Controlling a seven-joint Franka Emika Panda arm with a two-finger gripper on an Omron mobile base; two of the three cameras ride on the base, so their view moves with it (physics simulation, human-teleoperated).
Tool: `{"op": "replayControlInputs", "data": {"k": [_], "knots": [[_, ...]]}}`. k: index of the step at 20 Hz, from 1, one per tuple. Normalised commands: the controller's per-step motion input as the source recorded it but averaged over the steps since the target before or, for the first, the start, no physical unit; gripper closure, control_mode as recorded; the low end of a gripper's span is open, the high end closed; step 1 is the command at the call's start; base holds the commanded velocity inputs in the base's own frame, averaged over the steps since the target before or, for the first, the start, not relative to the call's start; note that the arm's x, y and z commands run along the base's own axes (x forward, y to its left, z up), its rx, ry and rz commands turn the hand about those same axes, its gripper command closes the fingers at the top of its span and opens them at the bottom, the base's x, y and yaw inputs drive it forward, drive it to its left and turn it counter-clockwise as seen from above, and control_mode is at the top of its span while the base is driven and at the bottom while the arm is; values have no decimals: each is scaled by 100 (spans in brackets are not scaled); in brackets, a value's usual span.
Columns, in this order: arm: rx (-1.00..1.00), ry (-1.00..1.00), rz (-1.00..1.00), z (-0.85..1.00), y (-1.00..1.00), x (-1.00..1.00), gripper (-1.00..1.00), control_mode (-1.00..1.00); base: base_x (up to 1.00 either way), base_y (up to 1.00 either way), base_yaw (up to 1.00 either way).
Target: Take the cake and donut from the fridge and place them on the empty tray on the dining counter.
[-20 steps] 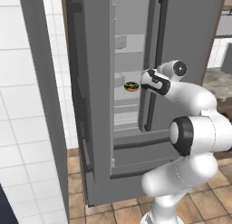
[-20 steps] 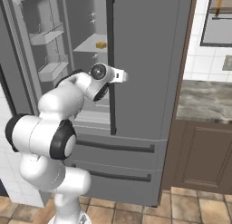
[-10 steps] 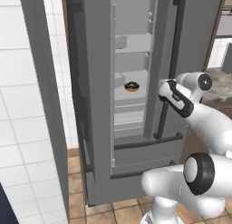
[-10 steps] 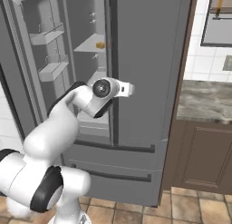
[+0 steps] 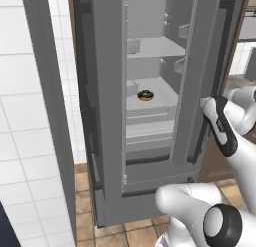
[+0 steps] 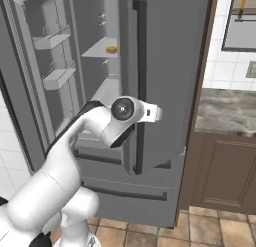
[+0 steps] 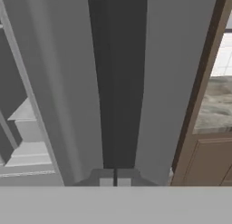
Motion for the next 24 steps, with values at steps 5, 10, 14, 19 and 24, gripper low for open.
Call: {"op": "replayControlInputs", "data": {"k": [5,10,14,19,24], "knots": [[0,9,0,6,-70,-83,100,-100,0,0,0],[0,-10,0,0,-79,-85,100,-100,0,0,0],[0,-10,1,0,-44,-89,100,-100,0,0,0],[-9,-1,0,0,66,-97,100,-100,0,0,0],[-27,-3,0,25,100,-60,100,-100,0,0,0]]}}
